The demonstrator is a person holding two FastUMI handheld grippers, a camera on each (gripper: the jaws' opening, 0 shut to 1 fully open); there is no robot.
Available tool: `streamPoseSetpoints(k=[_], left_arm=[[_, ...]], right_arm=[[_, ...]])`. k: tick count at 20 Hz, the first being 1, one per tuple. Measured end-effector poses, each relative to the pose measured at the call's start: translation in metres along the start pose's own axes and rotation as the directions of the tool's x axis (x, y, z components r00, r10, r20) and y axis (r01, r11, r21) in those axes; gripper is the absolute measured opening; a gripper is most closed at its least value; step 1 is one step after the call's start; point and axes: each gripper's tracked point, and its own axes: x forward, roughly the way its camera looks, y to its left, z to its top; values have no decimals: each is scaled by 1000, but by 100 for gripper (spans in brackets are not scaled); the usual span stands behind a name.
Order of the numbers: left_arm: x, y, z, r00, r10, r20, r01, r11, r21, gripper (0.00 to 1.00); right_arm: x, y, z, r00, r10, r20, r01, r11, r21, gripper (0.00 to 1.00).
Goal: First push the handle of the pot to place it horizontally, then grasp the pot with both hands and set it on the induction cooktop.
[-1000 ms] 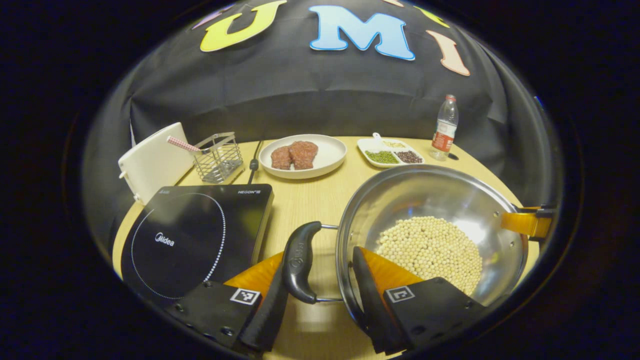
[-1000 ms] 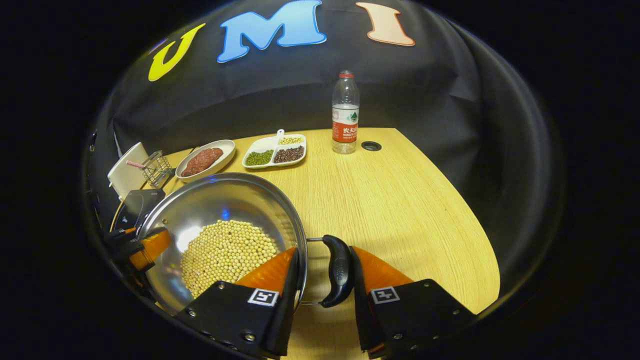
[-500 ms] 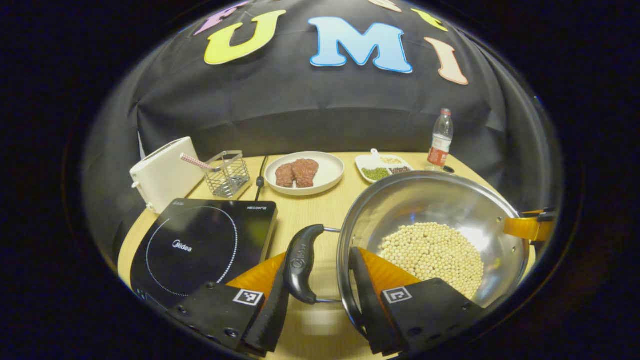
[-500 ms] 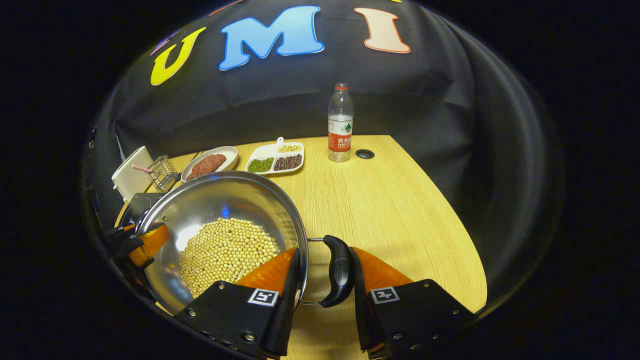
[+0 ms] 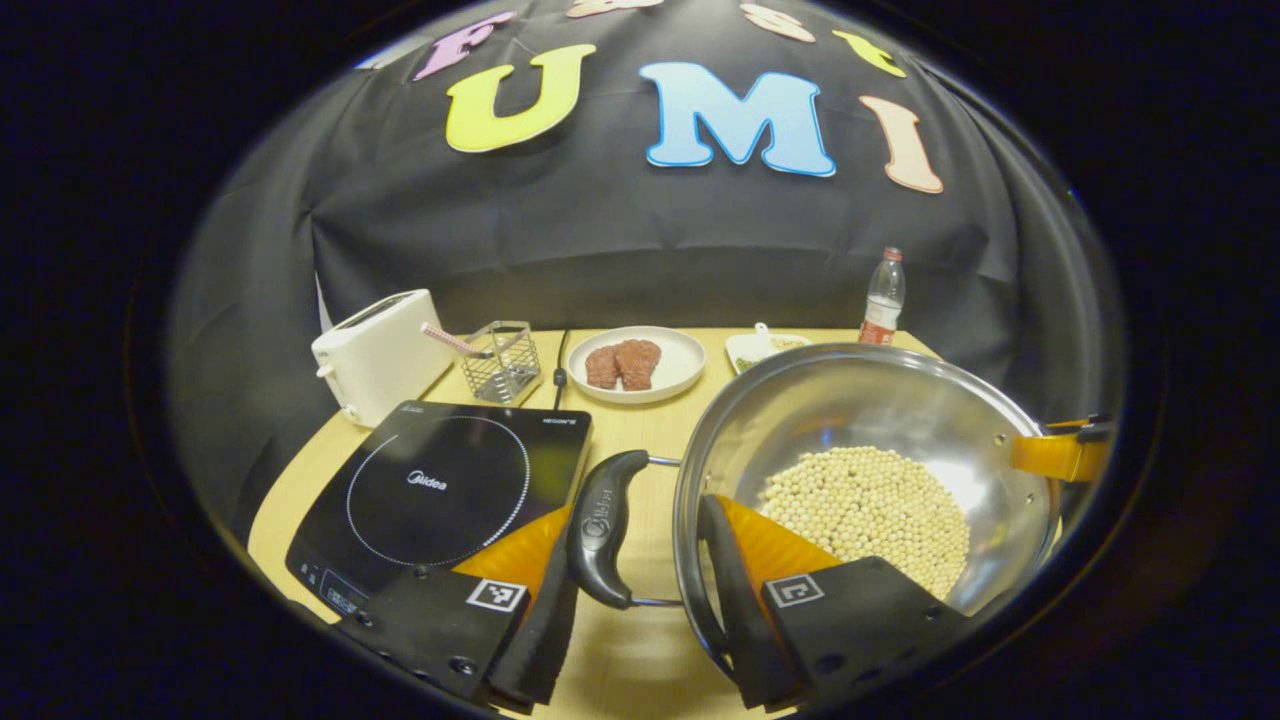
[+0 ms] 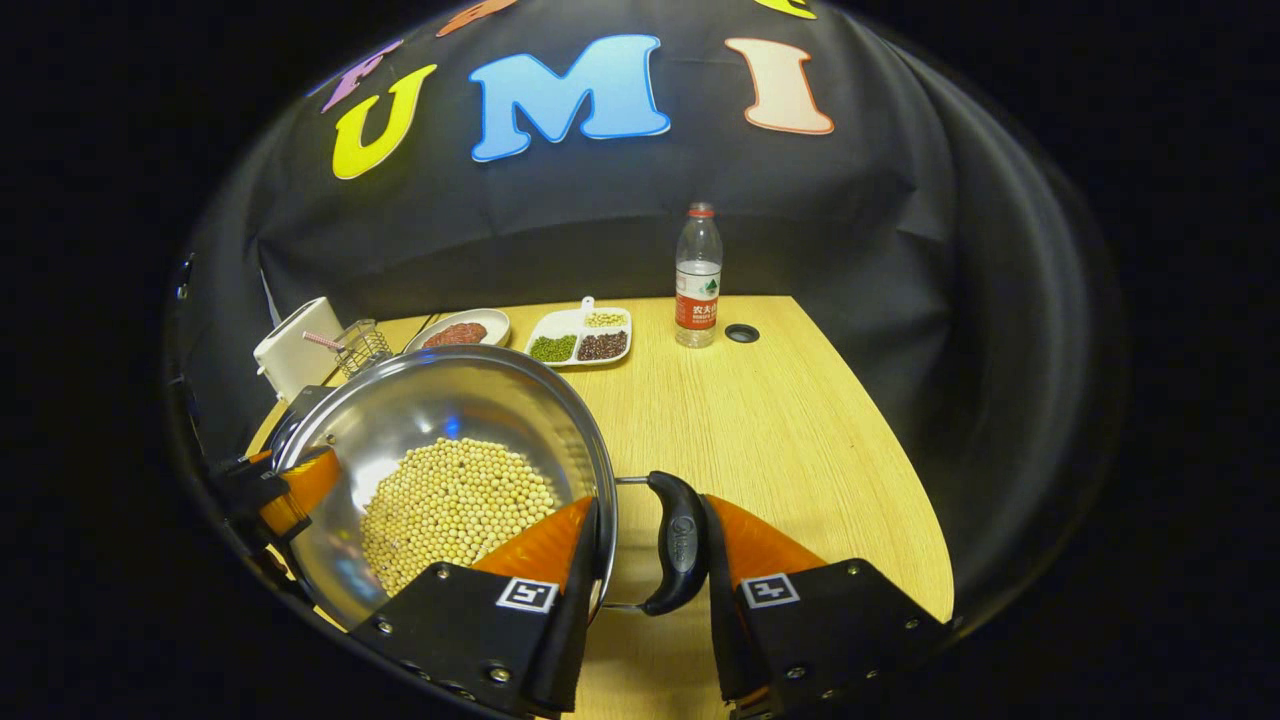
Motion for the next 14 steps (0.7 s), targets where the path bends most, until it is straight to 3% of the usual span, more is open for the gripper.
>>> streamPoseSetpoints(k=[2,8,9,11,14], left_arm=[[-3,11,1,1000,-10,5,10,1000,3,72],[-2,61,9,999,-47,14,46,999,25,72],[-1,70,11,999,-49,18,49,998,27,76],[-1,89,11,998,-52,22,52,998,27,68],[5,120,11,998,-55,25,54,998,17,72]], right_arm=[[-6,11,0,1000,-12,6,12,1000,7,52],[-21,58,-1,999,-48,14,48,998,37,52],[-22,67,-1,999,-51,16,50,998,40,52],[-22,84,1,998,-56,18,55,998,44,52],[-20,111,3,998,-61,22,60,997,38,52]])
